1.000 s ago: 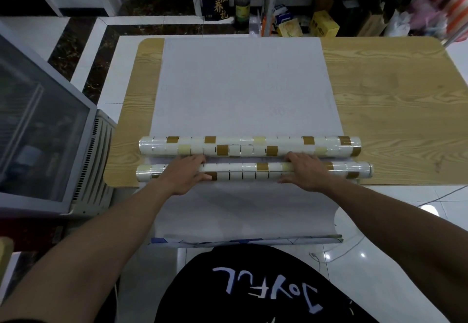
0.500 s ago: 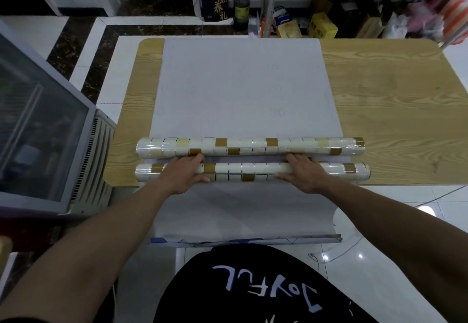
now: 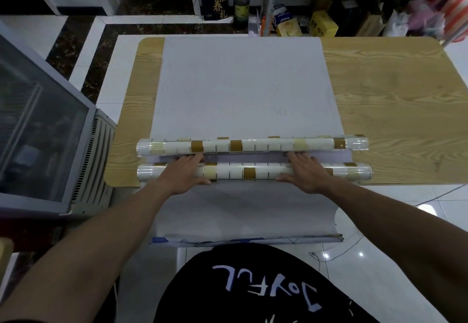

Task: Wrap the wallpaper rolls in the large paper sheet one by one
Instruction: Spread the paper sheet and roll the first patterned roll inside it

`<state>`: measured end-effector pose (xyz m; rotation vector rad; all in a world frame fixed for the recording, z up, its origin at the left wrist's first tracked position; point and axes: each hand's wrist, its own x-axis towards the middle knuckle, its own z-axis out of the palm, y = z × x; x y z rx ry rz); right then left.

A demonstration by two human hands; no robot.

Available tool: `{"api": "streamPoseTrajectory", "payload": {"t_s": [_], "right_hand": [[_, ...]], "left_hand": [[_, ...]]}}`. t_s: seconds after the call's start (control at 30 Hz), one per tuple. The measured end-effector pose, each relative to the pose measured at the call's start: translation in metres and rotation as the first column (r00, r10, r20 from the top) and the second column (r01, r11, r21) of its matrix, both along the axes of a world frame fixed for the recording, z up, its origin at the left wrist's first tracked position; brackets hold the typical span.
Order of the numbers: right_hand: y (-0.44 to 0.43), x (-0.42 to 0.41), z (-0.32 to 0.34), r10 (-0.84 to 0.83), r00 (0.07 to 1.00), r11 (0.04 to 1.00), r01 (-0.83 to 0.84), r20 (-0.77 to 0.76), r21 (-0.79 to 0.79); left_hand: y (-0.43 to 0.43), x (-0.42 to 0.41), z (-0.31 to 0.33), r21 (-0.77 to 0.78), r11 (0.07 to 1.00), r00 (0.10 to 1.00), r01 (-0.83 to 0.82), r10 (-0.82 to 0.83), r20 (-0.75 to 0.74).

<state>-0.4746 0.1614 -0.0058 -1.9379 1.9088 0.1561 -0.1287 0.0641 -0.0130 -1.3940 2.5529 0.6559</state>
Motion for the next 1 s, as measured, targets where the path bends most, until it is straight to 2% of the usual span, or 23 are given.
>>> {"api": "streamPoseTrajectory", "payload": {"t_s": [0.07,0.2,0.3,0.4,0.5,0.67,0.8,0.9,1.0], "right_hand": [[-0.0017,0.0002,0.002,-0.026,1.0,1.0,0.026,0.012,0.004],[-0.0022,-0.0008,0.0062,0.005,0.998,0.998,-0.001,-0.06,0.061],[-0.0038,0.0029,0.0082,-0.005,0.995,0.999,0.01,-0.097,0.053],[-0.0068,0.0031,0.0098,-0.025,0.996,0.999,0.029,-0.08,0.046],[-0.0087,0.0019,0.0106,-0.081,0.996,0.995,0.082,-0.03,0.061],[-0.0081,0.0013,0.0076,-0.052,0.996,0.997,0.056,-0.074,0.058],[-0.0071,0.0015,0.0025,0.041,0.992,0.996,-0.03,-0.12,0.088],[-0.0092,0.0011,0.0043,-0.015,0.998,0.999,0.017,-0.06,0.035],[-0.0093,-0.0039,0.0069,-0.017,1.0,0.998,0.016,0.01,0.064]], "left_hand": [[-0.0039,-0.0013,0.0017,-0.016,0.999,0.999,0.03,-0.029,0.032],[-0.0094,0.0047,-0.0012,-0.018,0.998,0.998,0.059,-0.058,0.033],[-0.0081,0.0059,-0.0045,0.029,0.999,0.998,0.031,-0.032,0.059],[-0.0046,0.0031,-0.0031,0.025,0.998,0.997,-0.055,0.053,0.054],[-0.0015,0.001,0.0023,0.004,1.0,0.999,0.005,-0.005,0.042],[-0.0031,-0.0012,0.002,-0.106,0.991,0.993,0.086,-0.077,0.088],[-0.0037,0.0031,-0.0011,-0.055,0.995,0.991,0.088,-0.082,0.107],[-0.0019,0.0012,0.0017,-0.035,0.999,0.999,0.024,-0.023,0.035],[-0.0023,0.0015,0.0047,0.005,1.0,1.0,0.007,-0.007,-0.02]]}}
